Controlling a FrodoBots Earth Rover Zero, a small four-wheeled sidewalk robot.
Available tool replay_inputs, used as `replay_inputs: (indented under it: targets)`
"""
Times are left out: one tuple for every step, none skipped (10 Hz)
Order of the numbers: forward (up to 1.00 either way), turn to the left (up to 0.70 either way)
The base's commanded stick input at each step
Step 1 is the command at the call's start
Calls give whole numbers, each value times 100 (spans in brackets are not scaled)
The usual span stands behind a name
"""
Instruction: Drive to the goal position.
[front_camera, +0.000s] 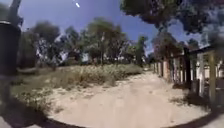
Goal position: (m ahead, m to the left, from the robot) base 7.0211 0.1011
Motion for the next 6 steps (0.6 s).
replay_inputs:
  targets:
    - [85,0]
    - [85,0]
    - [85,0]
    - [85,0]
    - [85,0]
    - [85,0]
